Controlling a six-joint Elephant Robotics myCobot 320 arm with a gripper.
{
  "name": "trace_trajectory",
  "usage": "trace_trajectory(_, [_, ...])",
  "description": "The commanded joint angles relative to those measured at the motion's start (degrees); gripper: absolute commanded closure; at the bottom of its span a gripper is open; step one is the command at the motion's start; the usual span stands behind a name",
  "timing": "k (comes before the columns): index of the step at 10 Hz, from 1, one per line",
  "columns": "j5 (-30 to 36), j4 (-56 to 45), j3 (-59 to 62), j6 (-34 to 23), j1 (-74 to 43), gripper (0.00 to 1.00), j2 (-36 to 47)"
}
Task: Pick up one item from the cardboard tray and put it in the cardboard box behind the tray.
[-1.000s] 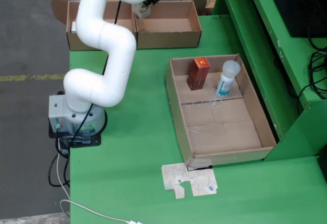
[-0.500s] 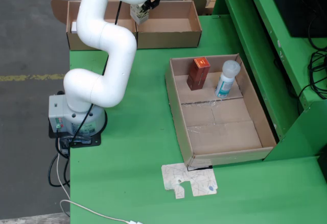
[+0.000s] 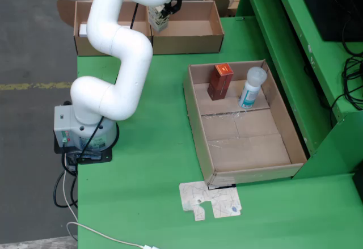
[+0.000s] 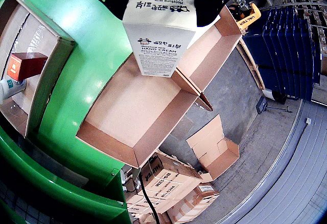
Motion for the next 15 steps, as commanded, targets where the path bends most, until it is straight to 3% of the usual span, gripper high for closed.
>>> trace_trajectory(1, [0.4, 0.4, 1.5, -1.7, -2.0, 1.00, 0.7])
trace_trajectory(13, [-0.6, 5.9, 1.5, -3.0, -3.9, 1.00, -2.7])
trace_trajectory(15, [-5.7, 16.6, 1.5, -3.7, -3.7, 1.00, -6.8])
